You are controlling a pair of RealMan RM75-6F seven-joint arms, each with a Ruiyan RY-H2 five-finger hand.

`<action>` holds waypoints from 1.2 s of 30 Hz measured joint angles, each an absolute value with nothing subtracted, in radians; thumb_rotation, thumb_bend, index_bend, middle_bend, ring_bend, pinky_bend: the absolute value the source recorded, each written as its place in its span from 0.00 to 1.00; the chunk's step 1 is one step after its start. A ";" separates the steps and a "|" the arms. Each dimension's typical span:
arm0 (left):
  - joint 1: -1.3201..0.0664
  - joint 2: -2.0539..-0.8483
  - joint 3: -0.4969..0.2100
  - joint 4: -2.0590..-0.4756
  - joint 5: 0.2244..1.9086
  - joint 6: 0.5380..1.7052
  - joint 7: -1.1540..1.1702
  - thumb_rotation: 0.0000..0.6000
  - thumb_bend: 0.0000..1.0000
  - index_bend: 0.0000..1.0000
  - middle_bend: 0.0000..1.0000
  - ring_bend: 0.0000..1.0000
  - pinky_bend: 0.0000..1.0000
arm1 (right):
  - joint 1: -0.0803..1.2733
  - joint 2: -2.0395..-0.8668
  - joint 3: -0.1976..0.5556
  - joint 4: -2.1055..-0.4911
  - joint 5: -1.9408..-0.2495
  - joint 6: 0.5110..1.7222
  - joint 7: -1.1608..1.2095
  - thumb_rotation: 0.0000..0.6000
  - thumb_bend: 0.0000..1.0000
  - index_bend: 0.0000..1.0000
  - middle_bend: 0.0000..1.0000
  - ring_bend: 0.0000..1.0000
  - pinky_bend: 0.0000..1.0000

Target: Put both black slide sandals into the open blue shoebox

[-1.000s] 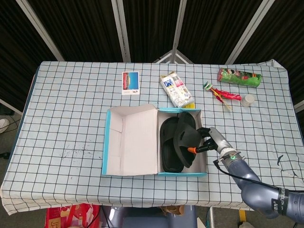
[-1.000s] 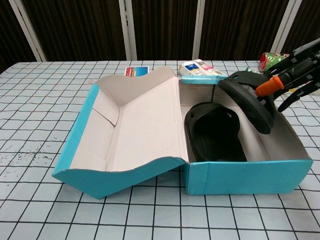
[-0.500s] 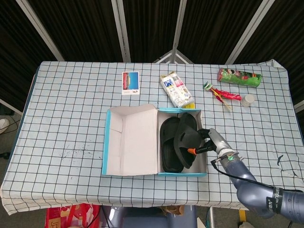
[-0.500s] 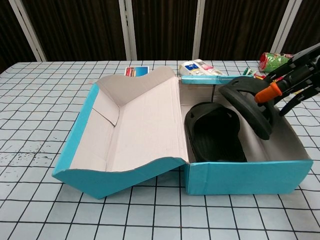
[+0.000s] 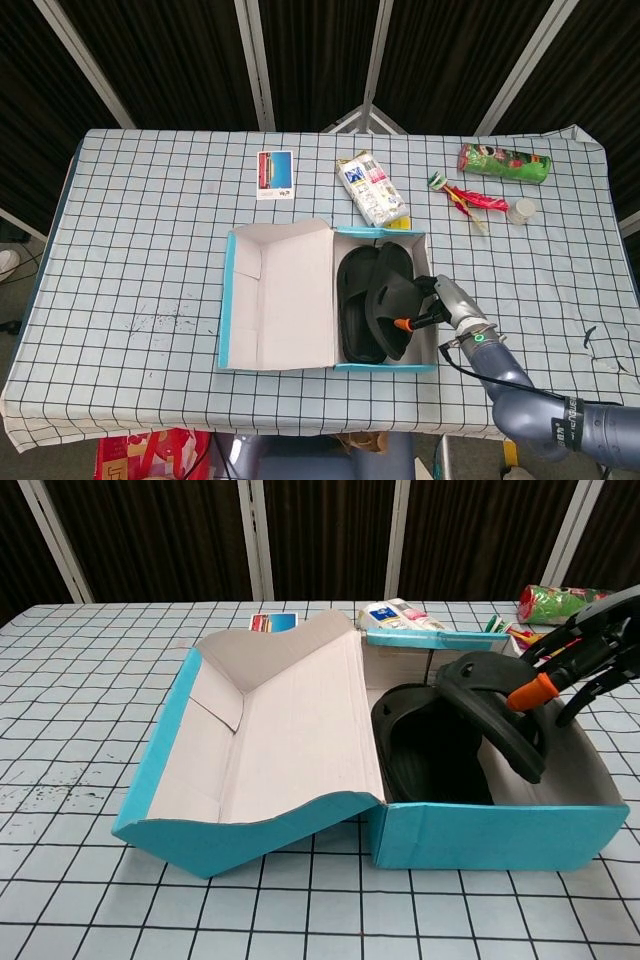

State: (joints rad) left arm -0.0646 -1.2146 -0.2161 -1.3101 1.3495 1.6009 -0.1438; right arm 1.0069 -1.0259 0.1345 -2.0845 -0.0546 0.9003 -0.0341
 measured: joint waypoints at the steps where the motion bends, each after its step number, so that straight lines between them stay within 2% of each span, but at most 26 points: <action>1: -0.065 -1.215 -0.216 -1.310 1.349 1.601 -0.144 1.00 0.37 0.07 0.00 0.00 0.10 | 1.005 -1.031 0.134 -2.084 -0.058 0.908 -0.038 1.00 0.63 0.56 0.42 0.43 0.32; 20: -0.062 -1.213 -0.217 -1.315 1.348 1.604 -0.140 1.00 0.37 0.08 0.00 0.00 0.10 | 0.936 -1.156 0.119 -2.090 -0.194 1.108 -0.133 1.00 0.64 0.57 0.42 0.44 0.32; 36: -0.063 -1.212 -0.216 -1.315 1.349 1.602 -0.137 1.00 0.37 0.08 0.00 0.00 0.10 | 0.850 -1.208 0.130 -2.083 -0.304 1.126 -0.146 1.00 0.64 0.59 0.42 0.44 0.32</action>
